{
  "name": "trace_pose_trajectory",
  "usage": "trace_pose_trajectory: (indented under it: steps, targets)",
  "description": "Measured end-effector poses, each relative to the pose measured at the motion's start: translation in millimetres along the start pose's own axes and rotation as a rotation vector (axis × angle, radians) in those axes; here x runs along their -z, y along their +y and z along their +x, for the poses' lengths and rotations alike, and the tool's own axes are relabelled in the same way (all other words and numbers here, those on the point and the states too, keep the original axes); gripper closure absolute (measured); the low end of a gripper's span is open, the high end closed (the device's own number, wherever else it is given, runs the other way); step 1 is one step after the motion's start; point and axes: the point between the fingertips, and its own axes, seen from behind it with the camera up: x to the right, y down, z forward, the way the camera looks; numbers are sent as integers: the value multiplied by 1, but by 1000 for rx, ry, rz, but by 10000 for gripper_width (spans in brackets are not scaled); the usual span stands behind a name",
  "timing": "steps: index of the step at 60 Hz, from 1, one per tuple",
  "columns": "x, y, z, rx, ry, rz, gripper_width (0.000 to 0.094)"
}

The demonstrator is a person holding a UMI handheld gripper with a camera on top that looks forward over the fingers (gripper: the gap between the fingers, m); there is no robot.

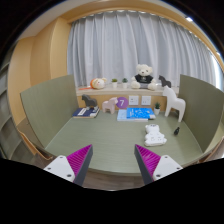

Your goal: Unplug charger

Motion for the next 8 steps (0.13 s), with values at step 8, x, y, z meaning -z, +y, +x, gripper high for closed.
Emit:
trace_pose_trajectory:
  steps: [8]
  targets:
    - [6,3,-2,-4,-7,-1,88]
